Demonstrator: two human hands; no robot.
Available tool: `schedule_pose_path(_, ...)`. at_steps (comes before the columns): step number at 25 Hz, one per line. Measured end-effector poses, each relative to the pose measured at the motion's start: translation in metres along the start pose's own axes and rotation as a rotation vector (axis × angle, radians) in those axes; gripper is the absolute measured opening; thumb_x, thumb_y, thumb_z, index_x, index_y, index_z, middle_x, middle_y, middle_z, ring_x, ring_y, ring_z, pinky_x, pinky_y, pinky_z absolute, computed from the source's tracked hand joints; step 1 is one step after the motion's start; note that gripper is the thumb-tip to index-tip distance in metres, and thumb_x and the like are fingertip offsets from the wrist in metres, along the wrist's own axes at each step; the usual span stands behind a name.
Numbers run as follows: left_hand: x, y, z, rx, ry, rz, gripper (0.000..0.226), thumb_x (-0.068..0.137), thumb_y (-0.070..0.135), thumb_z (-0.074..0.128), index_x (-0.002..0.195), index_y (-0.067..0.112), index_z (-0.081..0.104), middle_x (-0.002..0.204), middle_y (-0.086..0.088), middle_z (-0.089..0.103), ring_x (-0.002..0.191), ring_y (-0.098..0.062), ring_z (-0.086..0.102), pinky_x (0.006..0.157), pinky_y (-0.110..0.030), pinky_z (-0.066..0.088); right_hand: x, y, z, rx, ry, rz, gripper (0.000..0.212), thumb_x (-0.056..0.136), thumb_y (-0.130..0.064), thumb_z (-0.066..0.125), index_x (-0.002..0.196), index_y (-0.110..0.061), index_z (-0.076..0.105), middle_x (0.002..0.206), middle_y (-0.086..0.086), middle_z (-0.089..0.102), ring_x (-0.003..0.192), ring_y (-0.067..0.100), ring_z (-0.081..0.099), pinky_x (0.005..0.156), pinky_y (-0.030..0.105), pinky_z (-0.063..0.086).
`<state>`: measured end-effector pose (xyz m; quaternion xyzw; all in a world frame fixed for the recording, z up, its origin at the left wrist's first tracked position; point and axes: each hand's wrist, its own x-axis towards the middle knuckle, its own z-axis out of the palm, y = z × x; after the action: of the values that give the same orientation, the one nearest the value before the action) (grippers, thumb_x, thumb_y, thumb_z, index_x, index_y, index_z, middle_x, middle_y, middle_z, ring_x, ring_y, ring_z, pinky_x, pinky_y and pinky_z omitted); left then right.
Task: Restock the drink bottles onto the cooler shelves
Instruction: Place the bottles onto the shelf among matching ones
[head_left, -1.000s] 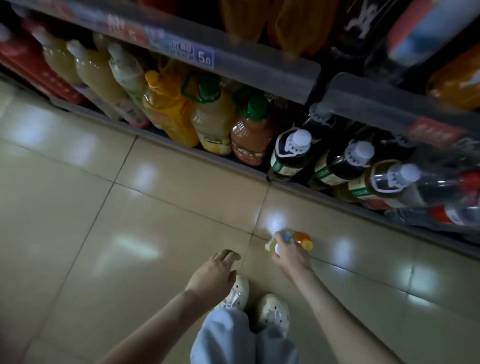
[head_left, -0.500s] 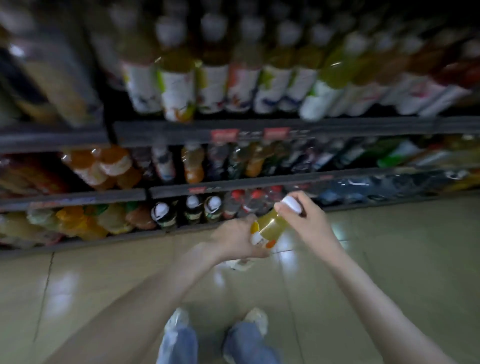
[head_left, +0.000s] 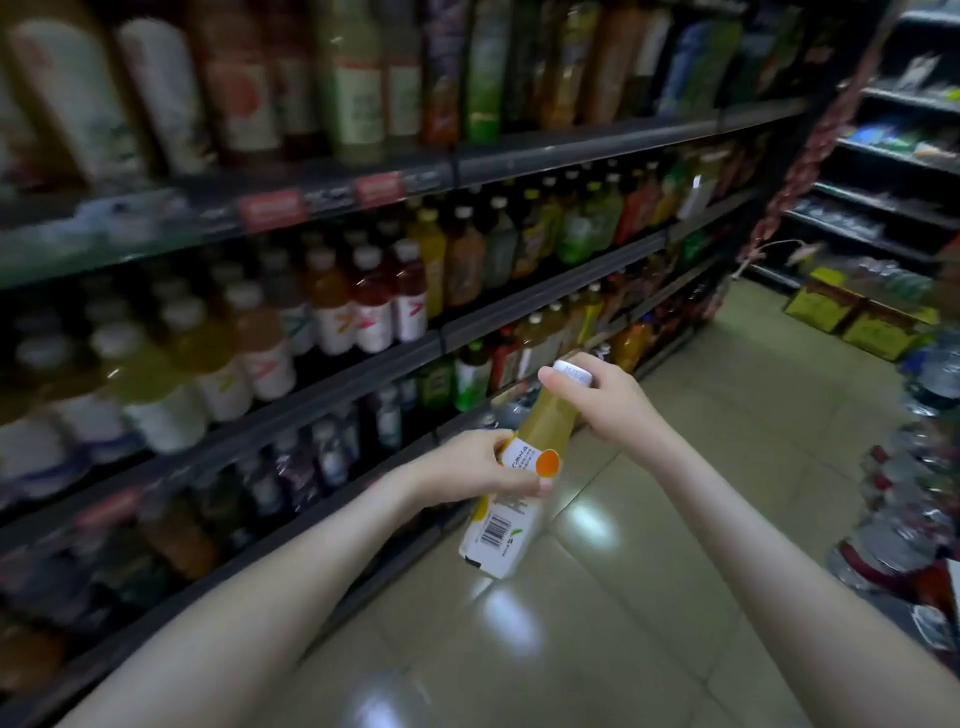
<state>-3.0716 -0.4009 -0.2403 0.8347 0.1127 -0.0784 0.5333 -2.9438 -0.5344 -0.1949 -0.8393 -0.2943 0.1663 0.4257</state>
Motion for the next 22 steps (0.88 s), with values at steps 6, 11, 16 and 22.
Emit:
schedule_pose_path(6, 0.168, 0.095, 0.050, 0.175, 0.246, 0.172, 0.048, 0.067, 0.052, 0.072, 0.103, 0.033, 0.048, 0.089, 0.015, 0.064, 0.078, -0.003, 0.062, 0.065, -0.027, 0.051, 0.089, 0.067, -0.131, -0.078, 0.440, 0.080, 0.038, 0.084, -0.055, 0.055, 0.079, -0.018, 0.048, 0.071, -0.004, 0.056, 0.079, 0.024, 0.055, 0.065, 0.032, 0.040)
schedule_pose_path(11, 0.336, 0.162, 0.068, 0.201, 0.233, 0.228, 0.037, 0.066, 0.043, 0.069, 0.095, 0.031, 0.049, 0.085, 0.011, 0.064, 0.080, -0.007, 0.062, 0.074, -0.032, 0.053, 0.189, 0.120, -0.251, -0.109, 0.400, 0.033, 0.031, 0.081, -0.052, 0.061, 0.082, -0.023, 0.052, 0.072, -0.006, 0.057, 0.070, 0.014, 0.053, 0.059, 0.027, 0.039)
schedule_pose_path(16, 0.488, 0.230, 0.076, 0.054, -0.106, 0.262, 0.035, 0.069, 0.040, 0.077, 0.095, 0.026, 0.058, 0.090, 0.008, 0.069, 0.086, -0.008, 0.066, 0.084, -0.039, 0.055, 0.280, 0.181, -0.383, -0.078, 0.220, 0.030, 0.025, 0.085, -0.050, 0.062, 0.083, -0.025, 0.058, 0.061, -0.011, 0.052, 0.047, 0.000, 0.043, 0.046, 0.017, 0.033)
schedule_pose_path(22, 0.684, 0.281, 0.106, 0.202, -0.095, 0.201, 0.052, 0.072, 0.067, 0.065, 0.110, 0.032, 0.056, 0.106, 0.011, 0.067, 0.097, -0.008, 0.063, 0.091, -0.037, 0.051, 0.426, 0.289, -0.496, -0.100, 0.409, 0.030, 0.040, 0.085, -0.048, 0.061, 0.076, -0.010, 0.056, 0.064, -0.004, 0.052, 0.060, 0.012, 0.047, 0.054, 0.029, 0.033)
